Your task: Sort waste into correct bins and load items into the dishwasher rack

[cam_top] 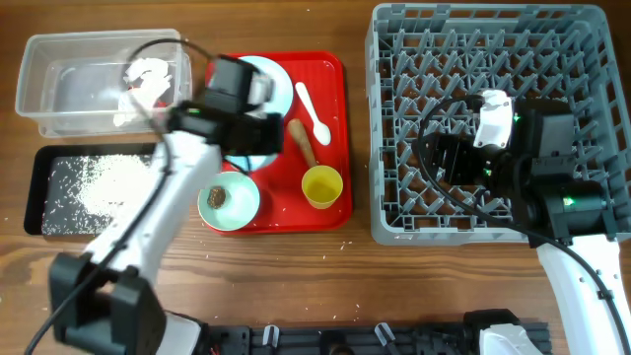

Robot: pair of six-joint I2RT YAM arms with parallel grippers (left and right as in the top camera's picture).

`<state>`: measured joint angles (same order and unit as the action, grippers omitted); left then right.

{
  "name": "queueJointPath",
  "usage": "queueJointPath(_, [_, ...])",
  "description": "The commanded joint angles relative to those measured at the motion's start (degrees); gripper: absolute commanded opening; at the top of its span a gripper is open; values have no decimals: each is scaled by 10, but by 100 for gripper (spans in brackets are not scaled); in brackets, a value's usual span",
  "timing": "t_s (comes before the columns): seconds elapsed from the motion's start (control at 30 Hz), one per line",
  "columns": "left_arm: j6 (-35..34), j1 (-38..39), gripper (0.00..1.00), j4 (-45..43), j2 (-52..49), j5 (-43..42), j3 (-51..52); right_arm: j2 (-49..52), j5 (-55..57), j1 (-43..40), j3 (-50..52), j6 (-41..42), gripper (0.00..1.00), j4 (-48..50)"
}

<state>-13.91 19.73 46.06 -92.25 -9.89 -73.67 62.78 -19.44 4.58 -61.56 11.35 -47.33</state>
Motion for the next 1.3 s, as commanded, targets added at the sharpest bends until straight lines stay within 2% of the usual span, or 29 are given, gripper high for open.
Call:
queueJointPath(0.0, [2, 77, 4, -14, -57, 210, -4, 5, 4, 4, -12, 6, 100, 1])
queueJointPath(0.17, [2, 107, 4, -29, -138, 220, -4, 6, 4, 4, -12, 6, 100, 2])
queueJointPath(0.2, [2, 107, 9, -27, -144, 220, -4, 7, 4, 4, -12, 6, 100, 1])
queueJointPath(0.23, [2, 107, 24, -26, -144, 220, -4, 7, 5, 4, -12, 5, 100, 1])
queueJointPath(0.37, [2, 107, 57, -15, -130, 220, -23, 7, 6, 4, -12, 2, 99, 1])
queueJointPath(0.43, [2, 105, 64, 27, -120, 220, -52, 7, 6, 4, -12, 2, 100, 1])
queueJointPath(0.53, [-46, 87, 66, 139, -104, 217, -109, 7, 6, 4, -12, 2, 100, 1])
queueJointPath(0.67, [-81, 50, 64, 236, -92, 148, -113, 7, 8, 4, -10, -1, 100, -1])
queueJointPath(0.77, [-104, 31, 64, 269, -92, 127, -72, 8, 10, 4, -10, -7, 100, -3])
queueJointPath(0.87, [-92, 17, 64, 221, -92, 123, 3, 11, 16, 4, -10, -8, 100, -3])
queueJointPath(0.97, [-53, 17, 58, 154, -92, 93, 59, 17, 17, 4, -10, -9, 100, 0])
queueJointPath(1.03, [-53, 18, 48, 125, -92, 93, 83, 23, 16, 4, -10, -7, 100, -1])
queueJointPath(1.13, [-54, 18, 22, 85, -92, 95, 114, 27, 16, 4, -10, -8, 100, -6])
queueJointPath(1.17, [-54, 18, 9, 82, -92, 95, 119, 30, 16, 4, -10, -7, 100, -5])
queueJointPath(1.2, [-54, 18, 4, 82, -92, 95, 119, 32, 16, 4, -10, -7, 100, -5])
queueJointPath(1.27, [-54, 18, 4, 82, -92, 95, 116, 33, 16, 4, -10, -7, 100, -5])
